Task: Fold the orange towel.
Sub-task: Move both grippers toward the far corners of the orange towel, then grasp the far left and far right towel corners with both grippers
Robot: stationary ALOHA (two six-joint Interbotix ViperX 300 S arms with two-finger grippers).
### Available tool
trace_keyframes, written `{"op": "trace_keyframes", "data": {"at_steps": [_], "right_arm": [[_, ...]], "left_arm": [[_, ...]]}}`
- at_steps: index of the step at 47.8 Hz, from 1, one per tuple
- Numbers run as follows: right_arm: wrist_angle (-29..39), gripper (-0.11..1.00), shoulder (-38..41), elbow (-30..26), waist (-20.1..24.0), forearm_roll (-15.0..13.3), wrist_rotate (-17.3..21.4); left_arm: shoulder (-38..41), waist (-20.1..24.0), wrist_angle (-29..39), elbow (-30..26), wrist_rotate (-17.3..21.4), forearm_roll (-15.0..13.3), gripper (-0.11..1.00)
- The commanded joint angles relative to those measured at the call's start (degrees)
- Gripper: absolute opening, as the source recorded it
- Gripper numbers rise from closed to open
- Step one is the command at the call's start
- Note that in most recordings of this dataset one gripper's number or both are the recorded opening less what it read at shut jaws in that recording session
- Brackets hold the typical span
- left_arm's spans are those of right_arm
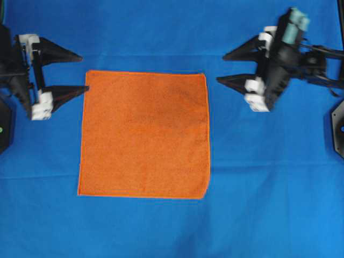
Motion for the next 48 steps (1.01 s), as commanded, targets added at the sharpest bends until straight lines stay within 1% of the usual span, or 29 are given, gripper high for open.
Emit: {"op": "trace_keyframes", "data": {"at_steps": [1, 5, 11, 22, 31, 40, 43, 45, 48], "right_arm": [[-0.26, 0.64, 3.34, -1.93, -1.32, 0.18, 0.18], [-0.53, 0.62, 7.03, -2.64, -2.20, 0.18, 0.18], [-1.67, 0.62, 12.57, -3.87, -3.16, 0.26, 0.18], [-4.39, 0.62, 20.65, -6.94, -3.52, 0.26, 0.18], [-4.39, 0.62, 25.22, -8.88, -3.60, 0.18, 0.18], [-4.39, 0.60, 26.63, -8.35, -3.96, 0.18, 0.18], [-4.57, 0.57, 26.72, -8.09, -3.96, 0.09, 0.00], [-4.75, 0.53, 26.72, -8.09, -3.96, 0.00, 0.00], [-5.01, 0.40, 26.72, -8.09, -3.96, 0.00, -0.09]], "left_arm": [[3.69, 2.90, -1.67, -0.26, -0.09, -0.09, 0.87], [8.70, 5.19, -3.34, 0.00, 0.00, -0.09, 0.86], [15.82, 7.21, -6.33, -0.18, -0.09, -0.09, 0.87], [26.28, 8.44, -13.01, -0.88, -0.09, -0.09, 0.86], [30.67, 8.61, -13.54, -2.37, 0.00, -0.09, 0.87], [32.08, 8.96, -13.27, -3.08, 0.00, -0.09, 0.85], [32.17, 9.05, -12.83, -3.16, 0.00, -0.09, 0.83], [32.34, 8.96, -12.30, -3.25, 0.09, -0.09, 0.79], [32.43, 8.96, -11.25, -3.43, 0.53, -0.09, 0.67]]}}
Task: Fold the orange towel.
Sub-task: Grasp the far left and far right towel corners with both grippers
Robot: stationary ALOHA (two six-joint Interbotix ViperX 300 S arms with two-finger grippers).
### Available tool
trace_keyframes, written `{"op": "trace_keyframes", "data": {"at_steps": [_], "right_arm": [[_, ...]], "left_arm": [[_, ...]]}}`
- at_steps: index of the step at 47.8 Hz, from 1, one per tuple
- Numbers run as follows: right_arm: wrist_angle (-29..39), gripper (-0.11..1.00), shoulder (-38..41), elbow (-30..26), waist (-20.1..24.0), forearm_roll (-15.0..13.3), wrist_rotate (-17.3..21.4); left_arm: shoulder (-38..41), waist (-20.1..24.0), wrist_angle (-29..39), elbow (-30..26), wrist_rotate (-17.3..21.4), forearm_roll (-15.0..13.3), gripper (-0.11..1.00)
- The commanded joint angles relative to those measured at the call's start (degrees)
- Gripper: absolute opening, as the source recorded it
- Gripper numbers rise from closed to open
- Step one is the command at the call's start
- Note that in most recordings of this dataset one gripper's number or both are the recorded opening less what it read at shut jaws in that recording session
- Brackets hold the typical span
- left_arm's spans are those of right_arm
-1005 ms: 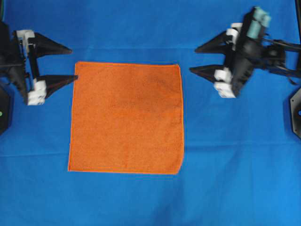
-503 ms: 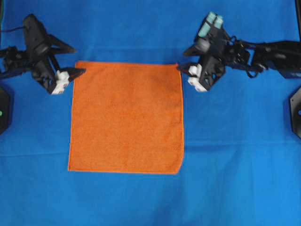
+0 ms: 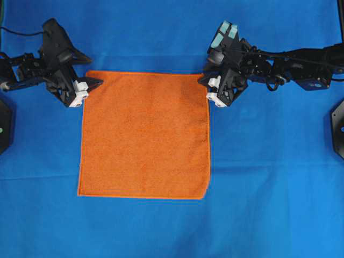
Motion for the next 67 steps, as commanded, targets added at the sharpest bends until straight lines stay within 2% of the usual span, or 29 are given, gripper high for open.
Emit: {"op": "trace_keyframes", "data": {"at_steps": [1, 6, 10, 12, 30, 46, 58, 67], "right_arm": [[-0.88, 0.35, -0.88, -0.35, -0.09, -0.09, -0.09], [-1.58, 0.04, -0.88, -0.53, -0.09, -0.18, -0.09], [-2.02, 0.01, -0.88, -0.53, 0.00, -0.18, -0.09], [-2.02, 0.01, -0.79, -0.53, -0.09, -0.18, -0.09], [-2.02, 0.01, -1.05, -0.70, -0.09, -0.09, 0.00], [-0.35, 0.01, -8.09, 0.53, 0.18, 0.09, 0.09], [-0.26, 0.01, -9.40, 1.14, 0.44, 0.09, 0.09], [-0.26, 0.01, -9.67, 1.32, 1.67, 0.09, 0.18]], "left_arm": [[-0.18, 0.26, 1.14, -1.05, 0.62, -0.09, 0.61], [-0.18, 0.09, 1.85, -1.14, 0.97, -0.09, 0.27], [-0.18, -0.09, 1.85, -1.14, 1.14, -0.09, 0.07], [-0.18, -0.18, 1.85, -1.05, 1.14, -0.09, 0.01], [-1.23, -0.18, 3.08, -1.49, 1.32, -0.09, 0.01], [-11.78, -0.79, 13.71, -3.87, 1.41, 0.00, 0.01], [-15.21, -2.81, 14.33, -1.93, 0.62, 0.00, 0.01], [-15.47, -6.77, 14.77, -1.85, 0.44, 0.00, 0.01]]}}
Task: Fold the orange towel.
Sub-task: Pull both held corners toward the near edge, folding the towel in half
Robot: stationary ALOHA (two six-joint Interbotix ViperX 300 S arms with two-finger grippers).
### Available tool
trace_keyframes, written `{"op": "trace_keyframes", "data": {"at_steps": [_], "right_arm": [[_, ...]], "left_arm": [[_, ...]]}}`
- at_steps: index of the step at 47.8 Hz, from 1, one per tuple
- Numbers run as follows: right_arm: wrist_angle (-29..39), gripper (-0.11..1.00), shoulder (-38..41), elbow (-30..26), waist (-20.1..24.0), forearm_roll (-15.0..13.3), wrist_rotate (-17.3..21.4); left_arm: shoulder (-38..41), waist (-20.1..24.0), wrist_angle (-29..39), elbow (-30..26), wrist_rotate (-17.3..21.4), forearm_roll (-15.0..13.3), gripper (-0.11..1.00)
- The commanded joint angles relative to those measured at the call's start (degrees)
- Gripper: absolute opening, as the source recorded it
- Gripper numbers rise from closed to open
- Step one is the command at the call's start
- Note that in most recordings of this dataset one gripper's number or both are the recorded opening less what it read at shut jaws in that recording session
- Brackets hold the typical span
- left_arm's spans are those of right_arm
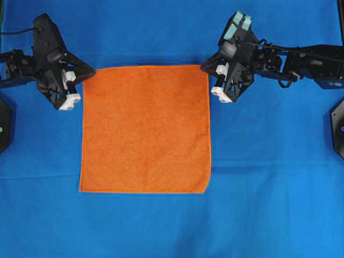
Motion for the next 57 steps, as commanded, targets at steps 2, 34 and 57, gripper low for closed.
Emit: {"op": "trace_keyframes", "data": {"at_steps": [2, 34, 57], "right_arm": [[-0.18, 0.01, -2.11, -0.35, 1.76, 0.09, 0.18], [4.66, 0.01, -5.89, 1.05, 23.47, 0.09, 9.05], [5.45, 0.01, -4.13, -0.35, 30.23, 0.09, 12.57]], "left_arm": [[-0.97, -2.72, 0.79, -0.44, -0.18, 0.00, 0.01], [-5.10, -29.27, 6.77, 1.32, -13.62, 0.00, 0.01], [1.93, -41.92, 6.77, -3.25, -25.22, 0.00, 0.01]]}}
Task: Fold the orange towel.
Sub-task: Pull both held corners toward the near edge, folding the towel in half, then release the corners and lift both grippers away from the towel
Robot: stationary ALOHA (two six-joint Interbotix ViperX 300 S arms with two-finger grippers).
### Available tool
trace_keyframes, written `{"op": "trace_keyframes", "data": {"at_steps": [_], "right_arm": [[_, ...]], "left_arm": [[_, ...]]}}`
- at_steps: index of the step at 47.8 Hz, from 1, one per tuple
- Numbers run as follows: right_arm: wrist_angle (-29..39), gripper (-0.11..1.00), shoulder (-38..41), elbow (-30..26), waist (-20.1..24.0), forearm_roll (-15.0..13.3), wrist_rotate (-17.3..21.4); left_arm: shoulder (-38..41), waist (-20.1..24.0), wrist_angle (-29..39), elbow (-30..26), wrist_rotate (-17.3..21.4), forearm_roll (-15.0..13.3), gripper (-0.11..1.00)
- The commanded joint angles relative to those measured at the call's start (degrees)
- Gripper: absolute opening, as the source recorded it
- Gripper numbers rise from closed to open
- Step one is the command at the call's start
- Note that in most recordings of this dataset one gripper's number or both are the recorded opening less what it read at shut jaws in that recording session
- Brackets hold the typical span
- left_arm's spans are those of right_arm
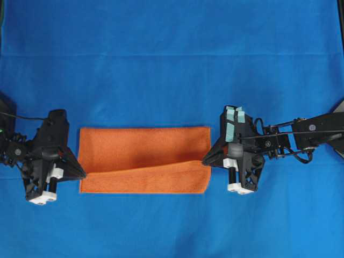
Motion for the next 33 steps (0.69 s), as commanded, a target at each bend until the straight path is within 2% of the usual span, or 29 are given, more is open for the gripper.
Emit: {"op": "trace_keyframes", "data": {"at_steps": [1, 20, 33], "right_arm": [[0.09, 0.01, -0.18, -1.32, 0.70, 0.18, 0.44], [-0.18, 0.01, 1.49, -2.11, 2.02, 0.26, 0.79], [0.26, 0.02, 3.34, -3.34, 2.11, 0.18, 3.08]], "left_arm": [[0.97, -0.79, -0.18, -2.11, -0.18, 0.00, 0.01], [1.85, -2.37, -1.93, -3.16, -0.35, -0.09, 0.01], [1.85, -2.37, -2.20, -2.90, -0.26, -0.09, 0.01]]}}
